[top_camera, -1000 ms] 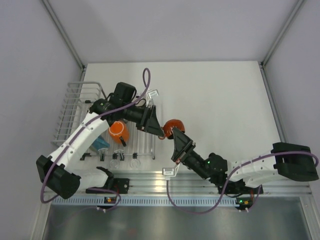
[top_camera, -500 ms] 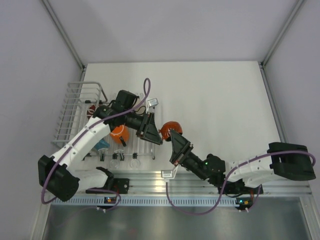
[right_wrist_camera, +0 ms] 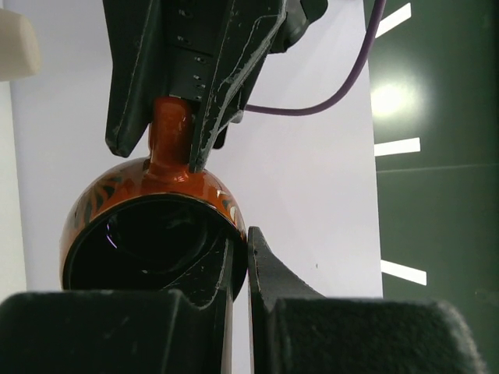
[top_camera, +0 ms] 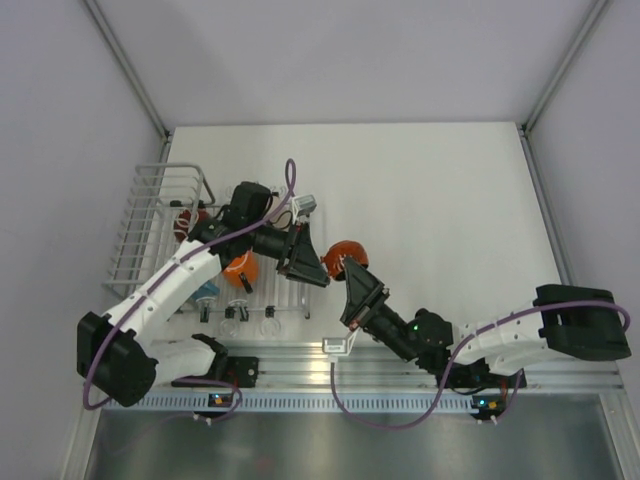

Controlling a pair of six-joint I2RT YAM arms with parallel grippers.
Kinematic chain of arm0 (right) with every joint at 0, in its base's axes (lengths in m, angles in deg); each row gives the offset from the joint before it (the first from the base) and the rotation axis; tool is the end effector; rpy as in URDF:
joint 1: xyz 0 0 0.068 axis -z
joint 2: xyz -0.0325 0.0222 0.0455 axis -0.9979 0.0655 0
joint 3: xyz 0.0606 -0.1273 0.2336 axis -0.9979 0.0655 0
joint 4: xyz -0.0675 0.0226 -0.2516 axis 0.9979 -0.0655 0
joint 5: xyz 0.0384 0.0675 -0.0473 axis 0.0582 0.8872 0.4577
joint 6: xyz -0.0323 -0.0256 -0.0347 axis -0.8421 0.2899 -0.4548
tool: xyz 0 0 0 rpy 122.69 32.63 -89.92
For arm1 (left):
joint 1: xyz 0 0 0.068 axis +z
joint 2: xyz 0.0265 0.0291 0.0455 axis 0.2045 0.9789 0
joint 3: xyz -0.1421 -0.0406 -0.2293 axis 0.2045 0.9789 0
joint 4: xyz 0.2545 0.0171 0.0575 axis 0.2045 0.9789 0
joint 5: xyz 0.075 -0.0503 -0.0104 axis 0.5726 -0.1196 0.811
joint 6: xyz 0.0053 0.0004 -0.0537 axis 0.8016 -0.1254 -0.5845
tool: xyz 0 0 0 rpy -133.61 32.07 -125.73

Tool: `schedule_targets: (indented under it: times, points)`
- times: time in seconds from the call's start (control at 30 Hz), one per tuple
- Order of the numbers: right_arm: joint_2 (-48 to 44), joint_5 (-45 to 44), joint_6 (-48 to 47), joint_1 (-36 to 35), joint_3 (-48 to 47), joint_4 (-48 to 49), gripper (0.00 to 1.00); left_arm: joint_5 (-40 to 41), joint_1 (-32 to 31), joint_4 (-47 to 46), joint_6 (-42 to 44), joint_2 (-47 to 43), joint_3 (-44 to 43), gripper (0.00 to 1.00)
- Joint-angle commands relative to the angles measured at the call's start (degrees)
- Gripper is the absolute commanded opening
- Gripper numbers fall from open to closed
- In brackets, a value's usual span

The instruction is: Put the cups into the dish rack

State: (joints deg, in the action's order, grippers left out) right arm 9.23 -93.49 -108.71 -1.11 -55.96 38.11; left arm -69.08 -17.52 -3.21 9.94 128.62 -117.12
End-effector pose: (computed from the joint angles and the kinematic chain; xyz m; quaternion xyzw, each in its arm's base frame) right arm 0.0305 0.2263 0.2434 -0.5711 0.1359 -0.3494 0.7303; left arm 0.1914 -0.1450 0.3049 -0.1359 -0.7868 0.6016 0.0247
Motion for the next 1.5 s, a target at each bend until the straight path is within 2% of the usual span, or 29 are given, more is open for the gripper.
schedule_targets:
  times: [0.0, 0.17, 0.2, 0.27, 0.37, 0.47, 0.57, 0.6, 0.67, 0.7, 0.9, 1.03, 1.13, 1.17, 1.2, 1.23, 1.27, 1.33, 1.4, 1.43, 1.47]
  points:
    - [1.1, 5.9, -5.5, -2.1, -2.4, 23.0, 0.00, -1.2, -0.8, -7.7, -3.0, -0.1, 0.9, 0.38]
    - [1.2, 6.3, -5.9, -2.1, -2.3, 23.0, 0.00, -0.8, -0.7, -7.7, -3.4, 0.5, 1.8, 0.40]
    - [1.2, 6.3, -5.8, -2.1, -2.4, 23.0, 0.00, -1.0, -0.7, -7.6, -3.3, 0.6, 1.9, 0.31]
    - [1.2, 5.7, -5.4, -2.2, -2.5, 23.0, 0.00, -1.1, -0.7, -7.7, -3.2, 0.8, 2.3, 0.22]
    - [1.2, 5.2, -5.3, -2.1, -1.9, 23.0, 0.00, -1.1, -0.6, -7.7, -3.2, 0.3, 2.9, 0.03]
    - [1.2, 4.6, -4.8, -2.1, -1.8, 23.0, 0.00, -0.5, -0.6, -7.8, -3.6, -0.1, 3.1, 0.00]
    - [1.5, 4.2, -4.7, -2.1, -2.3, 23.0, 0.11, 0.3, -0.1, -11.2, -7.3, -0.5, 3.2, 0.00]
    - [1.7, 4.2, -4.7, -2.1, -2.6, 22.9, 0.20, 0.4, 0.2, -13.1, -8.8, -1.0, 3.7, 0.00]
    - [2.0, 4.2, -4.8, -2.1, -2.9, 23.0, 0.29, 1.2, 0.8, -18.0, -13.5, -1.3, 3.8, 0.00]
    - [2.1, 4.1, -4.9, -2.1, -3.2, 23.0, 0.37, 1.4, 1.4, -19.6, -14.9, -1.2, 3.5, 0.00]
    - [2.1, 2.7, -4.1, -2.0, -3.2, 23.0, 0.55, 1.7, 2.5, -33.5, -24.9, -0.2, 3.0, 0.00]
    - [1.6, 1.2, -3.5, -2.0, -2.4, 23.0, 0.61, 2.3, 2.9, -33.5, -24.2, 1.6, 1.3, 0.00]
    - [1.2, -0.1, -2.7, -2.1, -1.8, 23.0, 0.61, 4.7, 3.4, -28.6, -21.0, 2.4, -1.2, 0.00]
    - [1.0, -0.5, -1.7, -2.2, -1.9, 22.9, 0.61, 6.0, 3.5, -25.4, -15.8, 3.0, -4.5, 0.00]
    - [0.7, -1.2, -0.9, -2.3, -2.0, 23.0, 0.61, 9.6, 3.6, -22.0, -12.6, 3.3, -6.2, 0.00]
    - [-0.2, -2.5, 0.0, -2.6, -2.0, 23.0, 0.61, 11.7, 3.6, -14.6, -9.4, 3.6, -8.3, 0.00]
    - [-0.8, -3.3, 2.1, -2.6, -2.4, 23.0, 0.61, 14.5, 3.6, -11.6, -4.3, 3.9, -9.9, 0.00]
    - [-3.0, -7.2, 5.2, -3.5, -4.1, 23.0, 0.60, 22.0, 3.6, -5.5, 0.7, 3.7, -13.5, 0.00]
    - [-5.2, -10.7, 13.0, -4.1, -6.9, 23.0, 0.59, 27.5, 3.6, -2.7, 3.2, 2.4, -15.2, 0.00]
    - [-7.9, -15.3, 16.1, -4.1, -7.7, 22.9, 0.59, 33.6, 3.6, -1.8, 4.2, 1.8, -15.3, 0.00]
    - [-9.5, -17.5, 22.7, -4.1, -9.3, 22.9, 0.58, 36.6, 3.6, 0.0, 5.9, 1.1, -15.2, 0.00]
